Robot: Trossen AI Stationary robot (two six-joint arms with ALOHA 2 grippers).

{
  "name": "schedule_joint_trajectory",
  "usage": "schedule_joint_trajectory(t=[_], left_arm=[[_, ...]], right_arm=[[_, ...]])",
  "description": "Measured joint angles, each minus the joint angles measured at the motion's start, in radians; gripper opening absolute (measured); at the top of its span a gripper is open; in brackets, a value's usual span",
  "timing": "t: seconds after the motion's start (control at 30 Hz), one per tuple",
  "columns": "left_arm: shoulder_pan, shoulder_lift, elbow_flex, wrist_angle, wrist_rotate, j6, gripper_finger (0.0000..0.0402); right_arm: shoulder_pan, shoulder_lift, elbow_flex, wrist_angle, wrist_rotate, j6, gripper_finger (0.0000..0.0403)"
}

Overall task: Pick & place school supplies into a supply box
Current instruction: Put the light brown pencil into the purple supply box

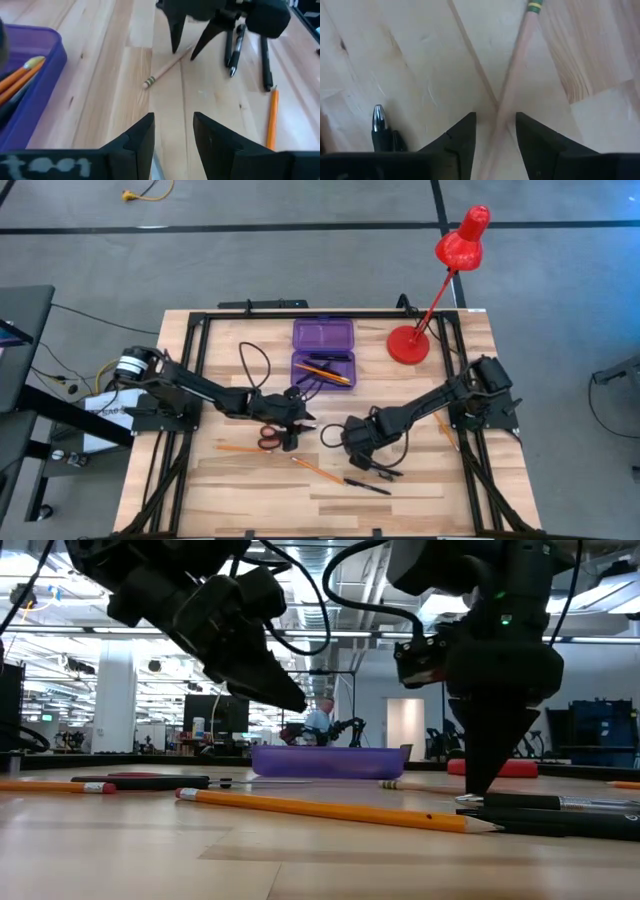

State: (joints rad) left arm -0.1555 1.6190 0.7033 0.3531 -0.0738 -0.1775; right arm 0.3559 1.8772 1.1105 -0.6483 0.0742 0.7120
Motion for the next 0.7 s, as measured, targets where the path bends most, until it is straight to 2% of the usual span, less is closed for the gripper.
schedule_joint_trajectory(t=[0.2, 0.4, 0.7], left_arm=[[0.006, 0.001, 0.000, -0.016, 0.004, -0.003, 0.0123], [-0.006, 0.001, 0.000, -0.166, 0.026, -0.003, 0.0123], [-0.026, 0.004, 0.000, -0.184, 0.031, 0.028, 0.0123]], right_arm=[[-0.006, -0.003, -0.042, 0.054, -0.012, -0.004, 0.0080], [-0.015, -0.003, -0.049, 0.121, -0.024, -0.161, 0.0011], [-0.036, 0.006, -0.039, 0.242, -0.035, -0.250, 0.0004]])
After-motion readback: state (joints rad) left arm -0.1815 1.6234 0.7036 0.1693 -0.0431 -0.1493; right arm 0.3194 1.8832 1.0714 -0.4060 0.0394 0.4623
